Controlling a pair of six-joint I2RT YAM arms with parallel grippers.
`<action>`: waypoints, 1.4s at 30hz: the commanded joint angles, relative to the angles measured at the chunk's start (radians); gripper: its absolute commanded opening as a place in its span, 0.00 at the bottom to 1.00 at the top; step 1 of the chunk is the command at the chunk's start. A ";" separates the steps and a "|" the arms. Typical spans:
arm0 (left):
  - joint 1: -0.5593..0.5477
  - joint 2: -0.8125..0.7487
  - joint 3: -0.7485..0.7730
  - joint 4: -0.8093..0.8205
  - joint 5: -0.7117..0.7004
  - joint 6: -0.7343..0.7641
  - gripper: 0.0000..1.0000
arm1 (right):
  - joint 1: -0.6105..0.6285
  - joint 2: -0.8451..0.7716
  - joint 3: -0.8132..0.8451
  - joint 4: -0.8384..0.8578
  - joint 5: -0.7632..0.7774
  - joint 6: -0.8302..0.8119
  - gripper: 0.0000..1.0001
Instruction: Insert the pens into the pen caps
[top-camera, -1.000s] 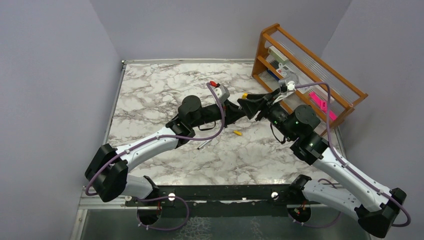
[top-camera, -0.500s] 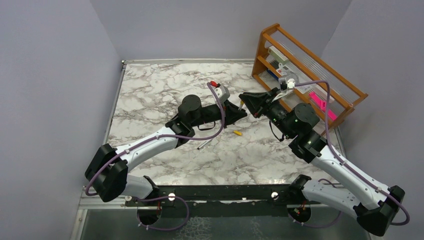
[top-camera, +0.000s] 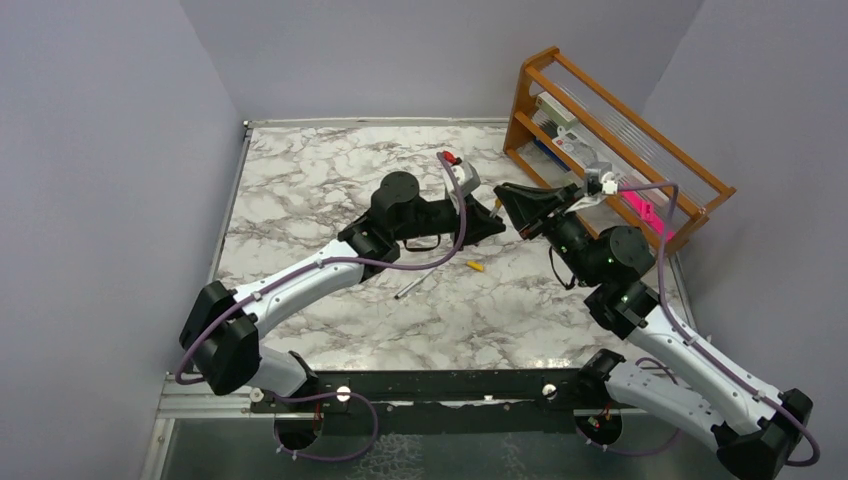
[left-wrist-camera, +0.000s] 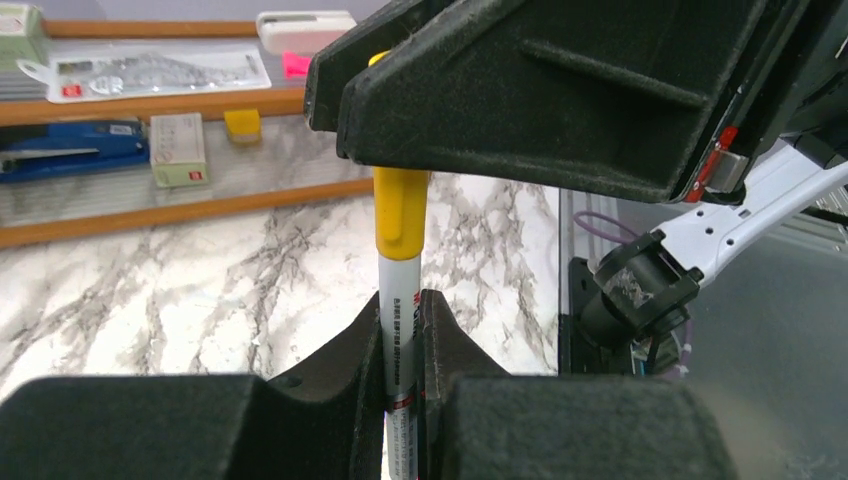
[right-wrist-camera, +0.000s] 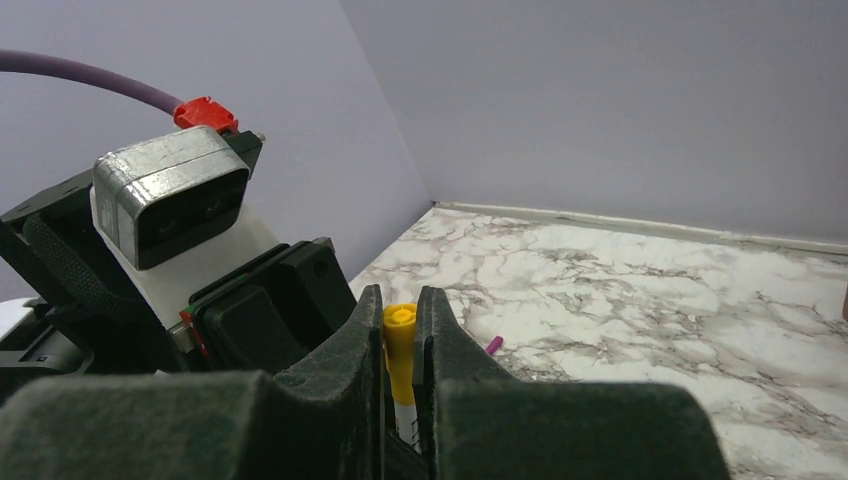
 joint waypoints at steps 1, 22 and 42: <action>0.016 0.016 0.194 0.148 -0.045 0.006 0.00 | 0.030 0.022 -0.148 -0.228 -0.182 0.075 0.01; 0.033 0.005 0.216 0.075 -0.132 0.026 0.00 | 0.030 0.036 -0.167 -0.204 -0.190 0.125 0.01; 0.111 -0.098 -0.155 -0.388 -0.569 -0.069 0.00 | 0.030 -0.134 0.073 -0.265 0.095 -0.045 0.43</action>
